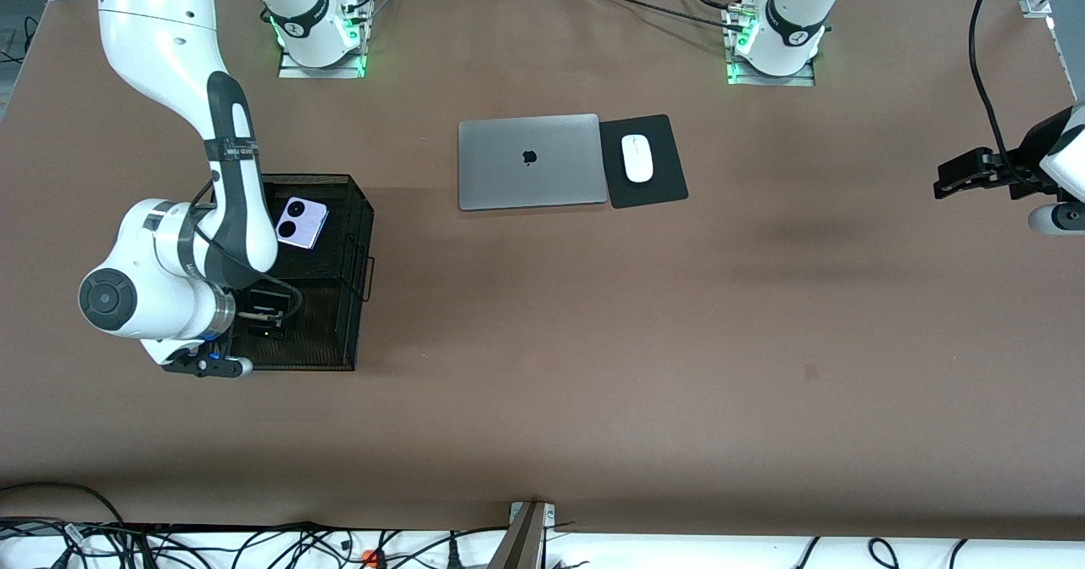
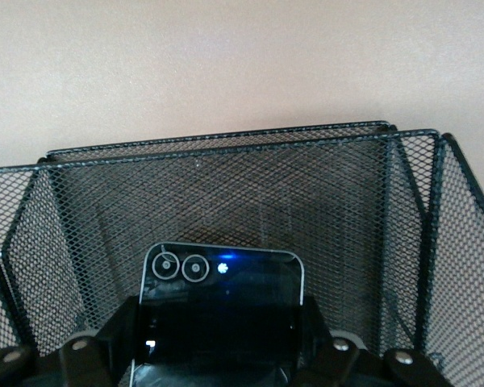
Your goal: Place phones with both arms
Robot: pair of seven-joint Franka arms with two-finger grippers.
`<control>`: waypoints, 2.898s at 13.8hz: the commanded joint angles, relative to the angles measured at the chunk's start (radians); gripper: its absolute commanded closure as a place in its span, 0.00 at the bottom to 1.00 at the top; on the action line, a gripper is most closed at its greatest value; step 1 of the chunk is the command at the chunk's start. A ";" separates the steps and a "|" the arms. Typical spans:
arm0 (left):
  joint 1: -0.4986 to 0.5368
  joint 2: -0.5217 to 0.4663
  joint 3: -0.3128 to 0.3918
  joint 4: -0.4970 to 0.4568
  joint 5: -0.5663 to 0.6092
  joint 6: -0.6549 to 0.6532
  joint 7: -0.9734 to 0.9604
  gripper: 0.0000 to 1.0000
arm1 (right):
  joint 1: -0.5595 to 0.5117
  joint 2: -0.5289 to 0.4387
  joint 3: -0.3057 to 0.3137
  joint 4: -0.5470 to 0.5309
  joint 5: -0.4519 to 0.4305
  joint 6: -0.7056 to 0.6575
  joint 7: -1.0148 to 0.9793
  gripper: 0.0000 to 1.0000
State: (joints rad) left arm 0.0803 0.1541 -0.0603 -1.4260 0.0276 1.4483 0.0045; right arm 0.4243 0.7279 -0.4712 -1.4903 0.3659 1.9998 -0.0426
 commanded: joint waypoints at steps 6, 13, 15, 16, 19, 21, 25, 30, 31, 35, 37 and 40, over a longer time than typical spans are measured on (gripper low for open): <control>0.007 -0.010 -0.001 0.003 -0.025 -0.016 0.014 0.00 | -0.009 -0.019 0.008 -0.011 0.039 0.014 0.007 0.00; 0.007 -0.011 0.000 0.004 -0.025 -0.016 0.009 0.00 | -0.038 -0.033 -0.105 0.290 0.045 -0.471 0.003 0.00; 0.007 -0.011 0.000 0.006 -0.023 -0.023 0.009 0.00 | -0.094 -0.039 -0.109 0.408 0.060 -0.651 0.003 0.00; 0.007 -0.011 0.000 0.006 -0.023 -0.025 0.009 0.00 | -0.122 -0.047 -0.109 0.456 0.076 -0.724 0.003 0.00; 0.007 -0.011 0.000 0.007 -0.018 -0.025 0.011 0.00 | -0.153 -0.126 -0.110 0.475 0.076 -0.792 0.001 0.00; 0.007 -0.011 -0.001 0.007 -0.017 -0.026 0.011 0.00 | -0.151 -0.134 -0.118 0.475 0.071 -0.794 0.006 0.00; 0.007 -0.013 -0.003 0.007 -0.014 -0.028 0.012 0.00 | -0.154 -0.154 -0.109 0.476 0.029 -0.791 0.018 0.00; 0.007 -0.028 0.000 0.007 -0.014 -0.029 0.014 0.00 | -0.378 -0.241 0.303 0.464 -0.253 -0.681 0.125 0.00; 0.007 -0.030 0.002 0.007 -0.014 -0.028 0.014 0.00 | -0.438 -0.252 0.409 0.452 -0.313 -0.664 0.125 0.00; 0.007 -0.030 0.004 0.007 -0.014 -0.028 0.014 0.00 | -0.492 -0.390 0.494 0.176 -0.337 -0.430 0.125 0.00; 0.007 -0.030 0.005 0.007 -0.014 -0.028 0.015 0.00 | -0.492 -0.500 0.496 -0.038 -0.337 -0.255 0.124 0.00; 0.007 -0.030 0.005 0.007 -0.012 -0.028 0.015 0.00 | -0.489 -0.522 0.494 -0.071 -0.340 -0.227 0.122 0.00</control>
State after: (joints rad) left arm 0.0805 0.1332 -0.0551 -1.4255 0.0276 1.4355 0.0045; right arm -0.0504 0.2857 0.0032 -1.4646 0.0460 1.7370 0.0753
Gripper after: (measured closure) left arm 0.000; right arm 0.000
